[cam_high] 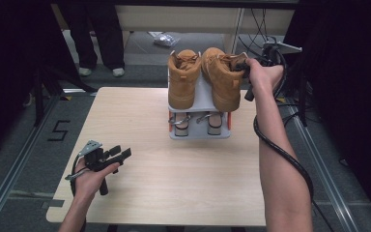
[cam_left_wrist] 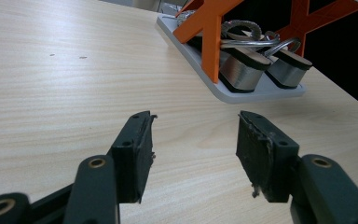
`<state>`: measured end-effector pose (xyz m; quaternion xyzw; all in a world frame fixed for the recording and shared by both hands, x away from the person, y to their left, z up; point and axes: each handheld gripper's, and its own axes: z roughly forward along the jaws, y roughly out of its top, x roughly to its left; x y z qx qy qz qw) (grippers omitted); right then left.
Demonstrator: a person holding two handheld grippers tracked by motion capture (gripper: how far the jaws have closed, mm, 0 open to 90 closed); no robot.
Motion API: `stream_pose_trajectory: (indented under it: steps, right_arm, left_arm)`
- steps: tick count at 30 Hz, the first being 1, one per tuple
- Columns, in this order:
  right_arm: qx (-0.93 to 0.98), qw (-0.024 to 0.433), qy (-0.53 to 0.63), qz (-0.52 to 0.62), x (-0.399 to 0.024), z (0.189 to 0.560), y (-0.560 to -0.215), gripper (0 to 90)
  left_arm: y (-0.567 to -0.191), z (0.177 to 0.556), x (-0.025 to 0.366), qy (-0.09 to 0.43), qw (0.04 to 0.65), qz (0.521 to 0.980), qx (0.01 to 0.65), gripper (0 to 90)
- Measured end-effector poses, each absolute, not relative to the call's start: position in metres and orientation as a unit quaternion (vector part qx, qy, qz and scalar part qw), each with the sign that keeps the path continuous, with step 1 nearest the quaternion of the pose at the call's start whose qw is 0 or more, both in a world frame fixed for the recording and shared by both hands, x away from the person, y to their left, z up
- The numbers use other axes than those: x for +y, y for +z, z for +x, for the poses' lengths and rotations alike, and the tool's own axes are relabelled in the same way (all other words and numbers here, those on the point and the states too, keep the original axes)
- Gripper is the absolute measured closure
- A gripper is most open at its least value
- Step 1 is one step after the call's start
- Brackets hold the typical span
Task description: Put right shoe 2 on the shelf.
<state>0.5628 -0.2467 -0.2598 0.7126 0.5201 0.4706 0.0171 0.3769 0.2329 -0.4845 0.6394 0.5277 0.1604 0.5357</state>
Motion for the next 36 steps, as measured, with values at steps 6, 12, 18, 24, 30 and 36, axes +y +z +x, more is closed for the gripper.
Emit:
stream_pose_trajectory:
  steps: [6, 12, 18, 24, 30, 36]
  right_arm:
    - [0.528, 0.029, 0.469, 0.707, -0.245, 0.566, -0.261, 79.8]
    - [0.533, 0.041, 0.471, 0.702, -0.241, 0.568, -0.260, 73.2]
    - [0.557, 0.085, 0.470, 0.680, -0.234, 0.566, -0.253, 53.6]
    - [0.565, 0.113, 0.486, 0.657, -0.243, 0.556, -0.248, 46.5]
    - [0.573, 0.126, 0.483, 0.650, -0.255, 0.541, -0.240, 44.8]
    - [0.569, 0.117, 0.497, 0.644, -0.265, 0.531, -0.235, 45.1]
  left_arm:
    - [-0.485, 0.377, 0.233, 0.160, 0.536, 0.639, 0.528, 44.8]
    - [-0.484, 0.377, 0.233, 0.162, 0.536, 0.639, 0.528, 44.8]
    - [-0.484, 0.376, 0.233, 0.160, 0.539, 0.640, 0.524, 44.8]
    - [-0.483, 0.376, 0.234, 0.162, 0.537, 0.638, 0.527, 44.7]
    - [-0.484, 0.376, 0.232, 0.161, 0.536, 0.639, 0.527, 44.7]
    - [-0.487, 0.376, 0.230, 0.156, 0.536, 0.643, 0.525, 44.8]
